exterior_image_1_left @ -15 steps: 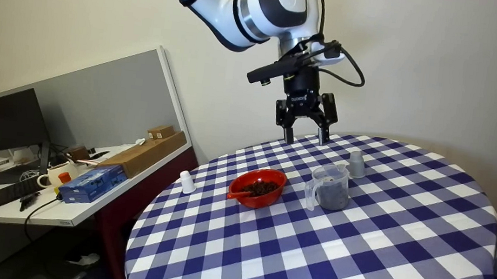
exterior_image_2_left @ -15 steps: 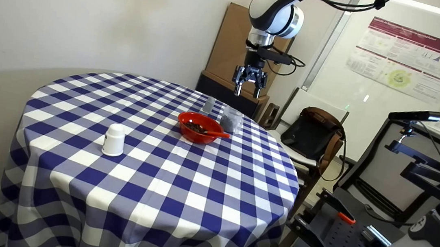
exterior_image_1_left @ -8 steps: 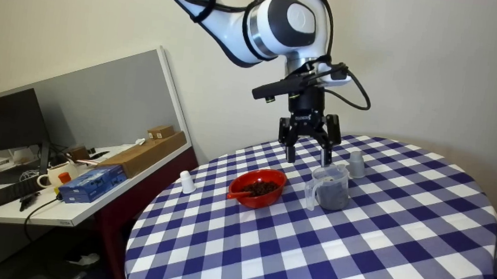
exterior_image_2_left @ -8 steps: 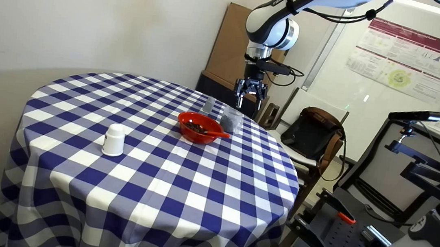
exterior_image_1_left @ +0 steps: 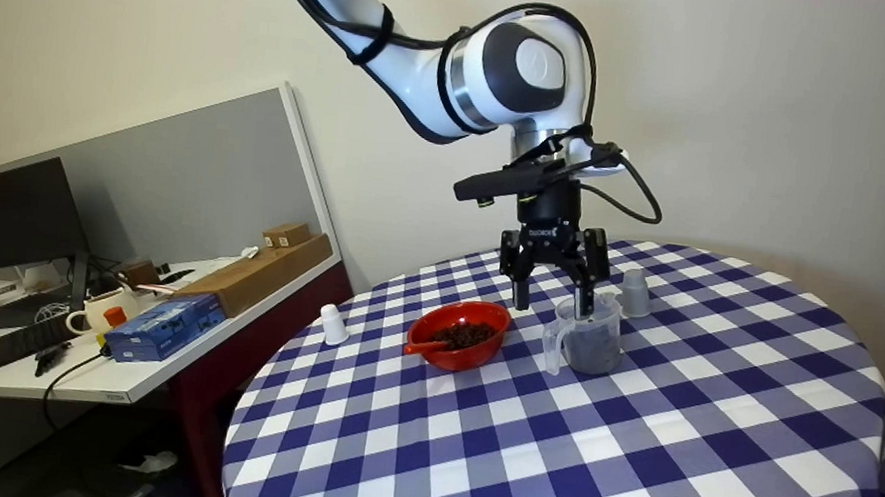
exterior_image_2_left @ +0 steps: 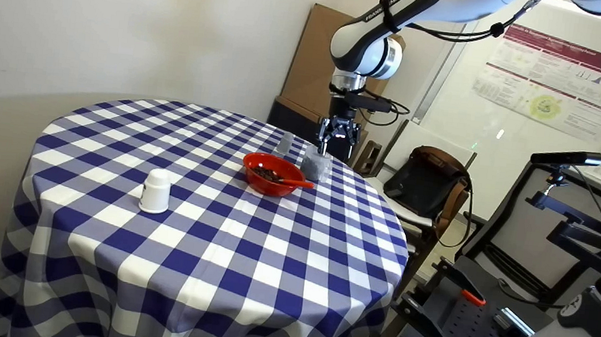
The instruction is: Pour some contents from the jug and put them into the red bowl.
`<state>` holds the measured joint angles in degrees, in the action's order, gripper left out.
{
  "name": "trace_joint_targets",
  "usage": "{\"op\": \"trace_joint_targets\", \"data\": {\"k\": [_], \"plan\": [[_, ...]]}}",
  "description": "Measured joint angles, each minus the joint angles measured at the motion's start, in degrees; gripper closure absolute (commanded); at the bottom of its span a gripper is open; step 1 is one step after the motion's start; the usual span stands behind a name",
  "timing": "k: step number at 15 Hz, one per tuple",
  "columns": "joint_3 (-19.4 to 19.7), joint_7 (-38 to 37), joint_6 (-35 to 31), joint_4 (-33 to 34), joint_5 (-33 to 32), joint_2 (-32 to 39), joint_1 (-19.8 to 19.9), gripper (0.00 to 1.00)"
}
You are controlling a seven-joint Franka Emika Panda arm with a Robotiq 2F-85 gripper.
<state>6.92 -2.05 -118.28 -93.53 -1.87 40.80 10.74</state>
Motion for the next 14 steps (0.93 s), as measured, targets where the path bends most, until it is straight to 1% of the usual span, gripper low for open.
{"op": "trace_joint_targets", "data": {"k": [5, 7, 8, 9, 10, 11, 12, 13, 14], "plan": [[0.00, -0.04, -2.44, 0.01, 0.00, 1.16, -0.42, 0.00], [0.00, -0.09, -3.32, 0.01, 0.00, 1.59, -0.42, 0.19], [0.00, -0.10, -3.63, 0.01, 0.00, 1.72, -0.40, 0.25], [0.00, -0.12, -3.84, 0.02, 0.00, 1.82, -0.38, 0.40], [0.00, -0.13, -3.95, 0.02, 0.03, 1.88, -0.36, 0.47], [0.00, -0.13, -4.04, 0.02, 0.03, 1.92, -0.36, 0.56], [0.00, -0.13, -4.11, 0.03, 0.03, 1.95, -0.38, 0.62], [0.00, -0.13, -4.15, 0.04, 0.03, 1.97, -0.42, 0.72], [-0.02, -0.13, -4.16, 0.06, 0.03, 1.98, -0.47, 0.79]]}}
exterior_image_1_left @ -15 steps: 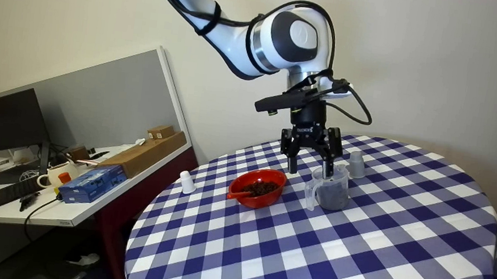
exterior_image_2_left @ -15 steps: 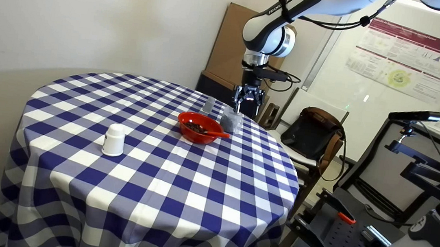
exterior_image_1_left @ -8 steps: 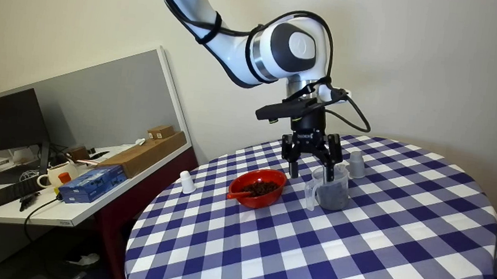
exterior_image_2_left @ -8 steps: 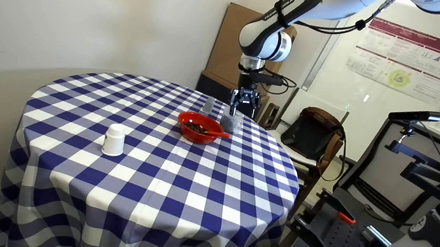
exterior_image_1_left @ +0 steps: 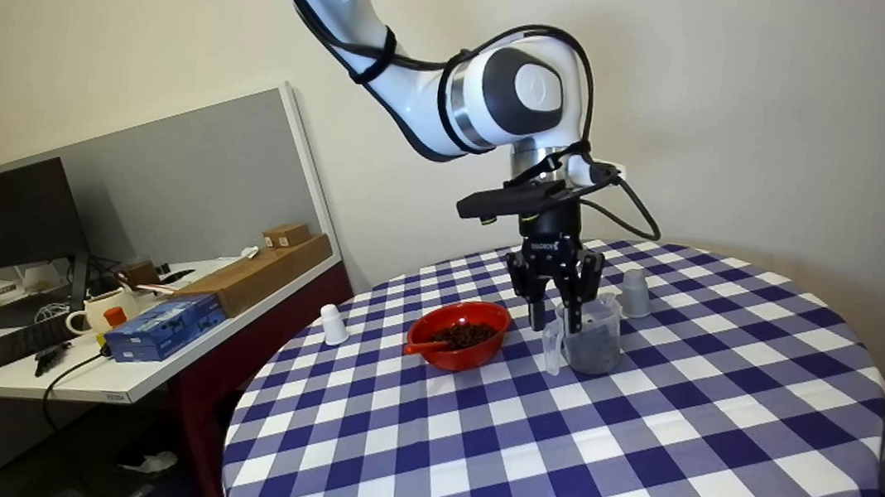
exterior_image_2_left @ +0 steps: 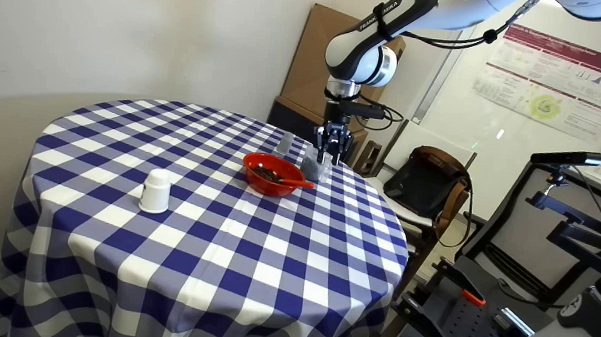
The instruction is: Pour some contents from the jug and put them into the red bowl.
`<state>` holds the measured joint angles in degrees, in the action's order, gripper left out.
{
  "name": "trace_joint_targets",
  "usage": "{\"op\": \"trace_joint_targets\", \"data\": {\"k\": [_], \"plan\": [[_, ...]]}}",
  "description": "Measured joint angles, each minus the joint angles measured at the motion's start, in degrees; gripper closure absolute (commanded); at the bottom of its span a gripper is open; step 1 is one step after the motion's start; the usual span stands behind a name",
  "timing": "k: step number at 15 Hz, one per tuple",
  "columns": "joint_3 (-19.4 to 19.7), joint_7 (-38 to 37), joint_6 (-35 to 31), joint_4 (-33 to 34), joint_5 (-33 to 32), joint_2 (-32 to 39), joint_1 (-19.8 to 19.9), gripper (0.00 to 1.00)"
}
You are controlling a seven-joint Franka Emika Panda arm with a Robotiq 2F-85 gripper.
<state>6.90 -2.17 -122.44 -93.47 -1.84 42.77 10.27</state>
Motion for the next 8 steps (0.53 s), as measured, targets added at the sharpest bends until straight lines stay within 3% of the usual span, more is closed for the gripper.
{"op": "trace_joint_targets", "data": {"k": [2, 8], "plan": [[-0.02, 0.00, -0.02, 0.05, 0.00, 0.01, -0.09, 0.92], [-0.02, 0.00, -0.02, 0.33, 0.00, 0.08, -0.09, 0.88]]}}
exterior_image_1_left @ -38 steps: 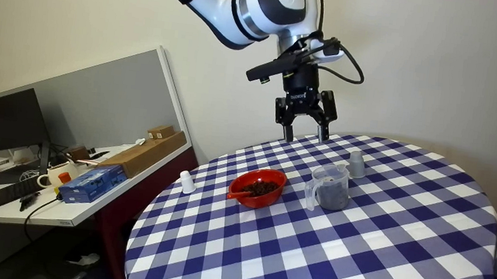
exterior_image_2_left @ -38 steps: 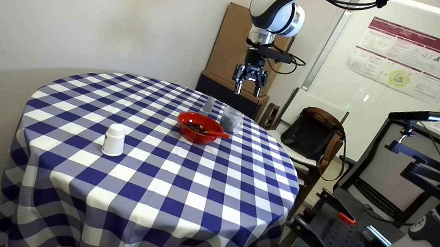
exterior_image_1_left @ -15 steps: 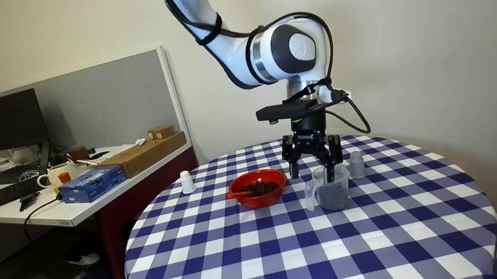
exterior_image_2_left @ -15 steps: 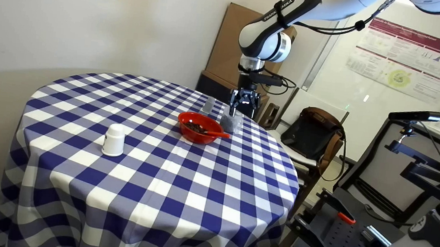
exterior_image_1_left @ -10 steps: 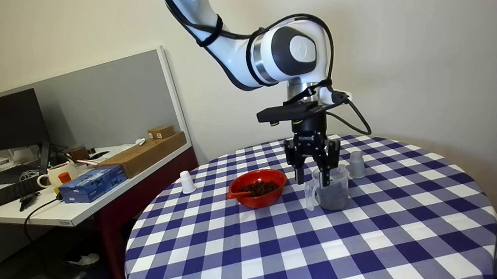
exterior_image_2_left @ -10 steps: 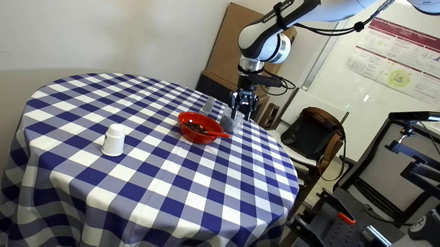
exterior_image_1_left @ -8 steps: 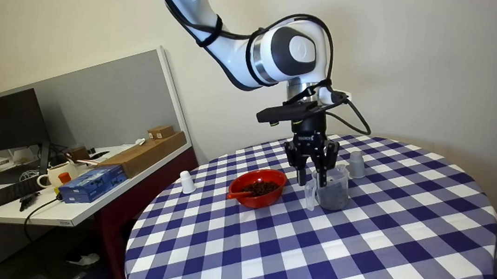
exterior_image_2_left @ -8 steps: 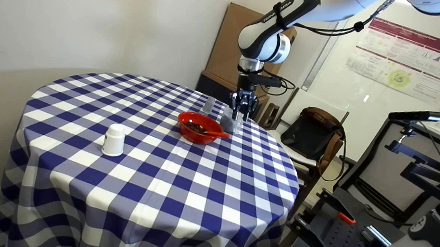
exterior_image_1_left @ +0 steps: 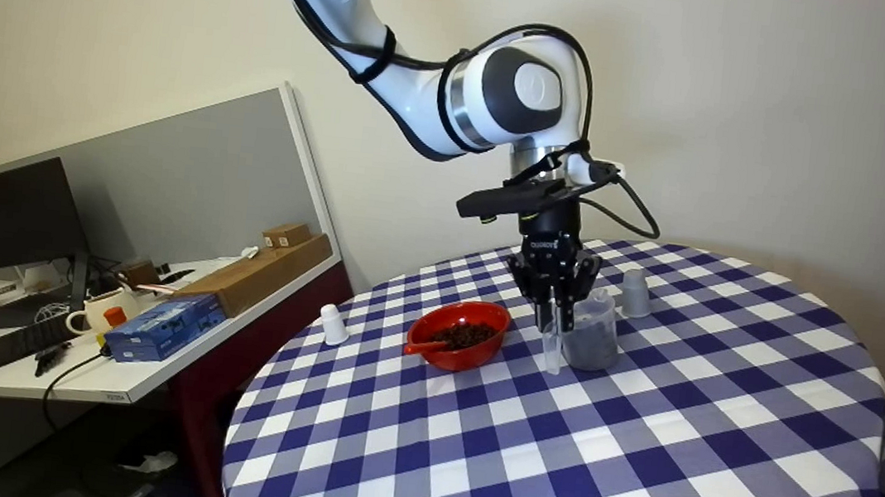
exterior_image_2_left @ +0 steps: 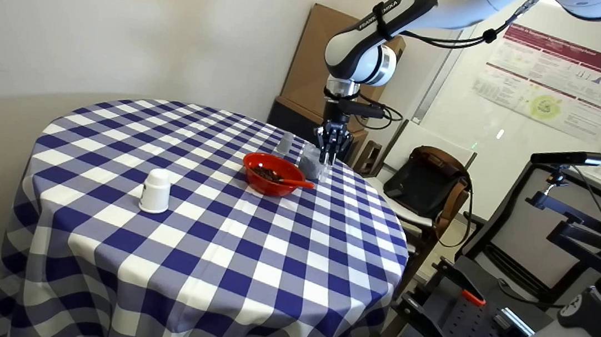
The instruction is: Pour some contents from the jug and put them into the red bowl.
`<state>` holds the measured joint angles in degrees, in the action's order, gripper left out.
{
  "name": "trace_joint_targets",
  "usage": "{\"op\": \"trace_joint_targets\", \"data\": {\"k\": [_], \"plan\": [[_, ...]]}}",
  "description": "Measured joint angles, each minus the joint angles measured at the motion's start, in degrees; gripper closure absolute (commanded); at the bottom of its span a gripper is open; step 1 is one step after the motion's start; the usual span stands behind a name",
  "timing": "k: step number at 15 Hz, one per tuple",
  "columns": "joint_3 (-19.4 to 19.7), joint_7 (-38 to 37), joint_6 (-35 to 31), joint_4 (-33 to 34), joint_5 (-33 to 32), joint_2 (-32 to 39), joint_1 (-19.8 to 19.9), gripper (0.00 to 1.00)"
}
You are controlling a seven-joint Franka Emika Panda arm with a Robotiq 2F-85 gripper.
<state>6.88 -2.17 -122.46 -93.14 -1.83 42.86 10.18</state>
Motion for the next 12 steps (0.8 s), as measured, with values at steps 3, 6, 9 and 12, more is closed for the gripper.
{"op": "trace_joint_targets", "data": {"k": [3, 6, 9, 12], "plan": [[-0.03, 0.76, 0.01, 0.53, -0.04, -0.03, 0.00, 0.88], [-0.07, 3.68, 0.56, 1.94, -0.84, -0.66, -0.06, 0.88], [-0.26, 8.90, 2.78, 3.95, -3.58, -2.18, -0.38, 0.88], [-0.51, 14.48, 6.28, 5.84, -7.59, -4.35, -1.31, 0.88]]}}
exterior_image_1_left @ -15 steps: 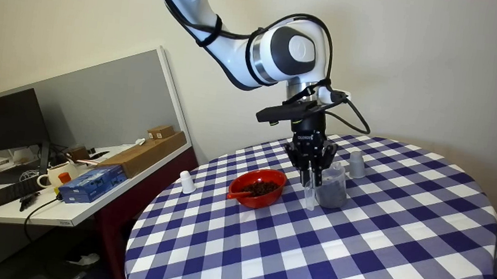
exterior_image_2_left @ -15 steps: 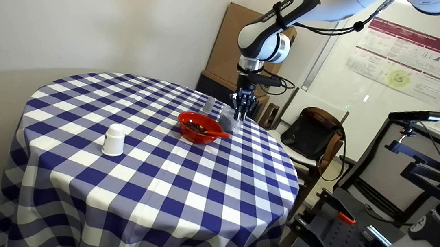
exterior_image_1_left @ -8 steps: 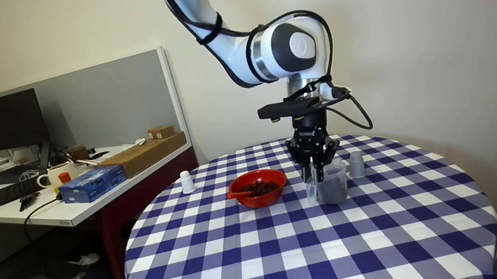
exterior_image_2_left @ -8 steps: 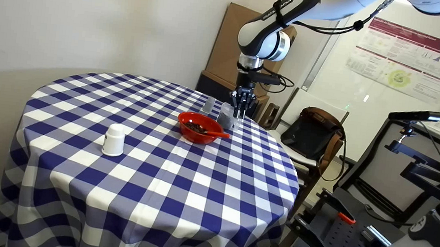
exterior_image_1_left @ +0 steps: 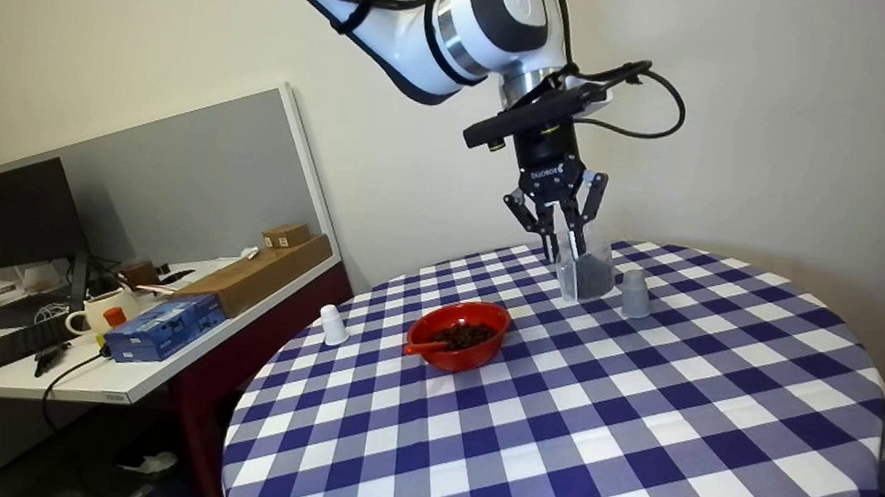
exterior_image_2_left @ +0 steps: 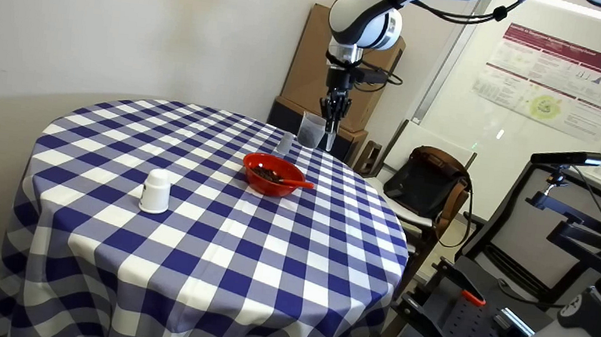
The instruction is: Pour some contents from the jug and put them into the red bowl.
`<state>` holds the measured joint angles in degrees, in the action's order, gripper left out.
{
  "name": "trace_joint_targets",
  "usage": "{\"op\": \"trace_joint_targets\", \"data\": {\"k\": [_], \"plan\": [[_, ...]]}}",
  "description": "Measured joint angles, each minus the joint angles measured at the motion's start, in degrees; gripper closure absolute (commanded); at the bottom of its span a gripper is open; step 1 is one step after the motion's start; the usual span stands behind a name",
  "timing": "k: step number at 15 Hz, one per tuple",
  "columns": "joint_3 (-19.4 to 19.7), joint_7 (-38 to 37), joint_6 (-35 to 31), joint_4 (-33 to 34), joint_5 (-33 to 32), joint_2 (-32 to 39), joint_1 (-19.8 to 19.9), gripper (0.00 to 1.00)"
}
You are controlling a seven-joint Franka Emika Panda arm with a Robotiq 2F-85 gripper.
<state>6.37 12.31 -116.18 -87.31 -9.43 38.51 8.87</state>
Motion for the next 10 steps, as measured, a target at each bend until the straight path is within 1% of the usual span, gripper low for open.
{"op": "trace_joint_targets", "data": {"k": [6, 10], "plan": [[-0.97, 9.57, 7.15, 2.57, -9.24, -4.28, -3.35, 0.88], [-2.59, 16.40, 9.21, 2.69, -14.60, -6.70, -5.55, 0.88]]}}
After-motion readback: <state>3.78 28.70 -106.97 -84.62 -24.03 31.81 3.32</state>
